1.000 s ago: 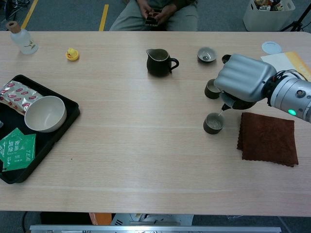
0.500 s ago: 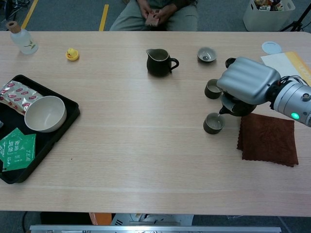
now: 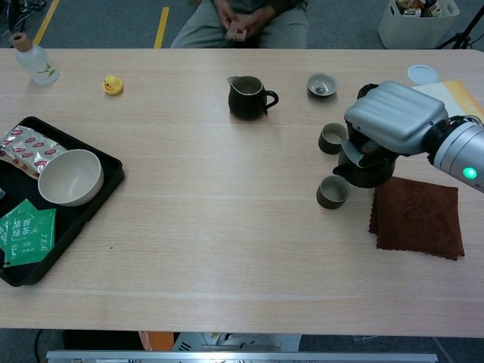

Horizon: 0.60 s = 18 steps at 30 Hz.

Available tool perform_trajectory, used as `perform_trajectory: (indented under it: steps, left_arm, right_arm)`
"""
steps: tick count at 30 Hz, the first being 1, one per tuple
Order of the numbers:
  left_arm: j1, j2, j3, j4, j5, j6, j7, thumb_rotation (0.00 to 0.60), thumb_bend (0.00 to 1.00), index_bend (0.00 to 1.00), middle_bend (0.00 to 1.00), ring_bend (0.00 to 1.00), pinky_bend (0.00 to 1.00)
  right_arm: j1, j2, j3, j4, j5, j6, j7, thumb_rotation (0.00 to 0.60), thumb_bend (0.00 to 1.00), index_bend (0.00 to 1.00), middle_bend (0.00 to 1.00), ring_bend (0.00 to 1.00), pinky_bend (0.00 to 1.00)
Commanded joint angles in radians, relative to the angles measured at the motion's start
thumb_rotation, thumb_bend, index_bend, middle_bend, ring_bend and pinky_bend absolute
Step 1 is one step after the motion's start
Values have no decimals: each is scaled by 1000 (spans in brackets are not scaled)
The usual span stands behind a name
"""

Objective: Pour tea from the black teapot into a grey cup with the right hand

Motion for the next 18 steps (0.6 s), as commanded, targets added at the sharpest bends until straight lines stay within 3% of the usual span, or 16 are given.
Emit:
perform_trajectory:
  steps: [1, 9, 18]
  left_arm:
    - [-1, 1, 0, -3, 1, 0, 2, 600, 295, 69, 115, 28, 15]
    - [-3, 3, 2, -8, 3, -3, 6, 600, 295, 69, 115, 28, 15]
    - [-2, 5, 5, -7, 0, -7, 5, 600, 295, 69, 115, 28, 15]
  right_arm:
    - [8, 36, 51, -55, 57, -17, 56, 362, 614, 1000, 923, 898, 229]
    - [76, 68, 171, -109, 243, -107, 181, 362, 607, 1000, 920, 894, 229]
    - [173, -40, 211, -11, 429, -133, 163, 363, 597, 1000, 897, 867, 229]
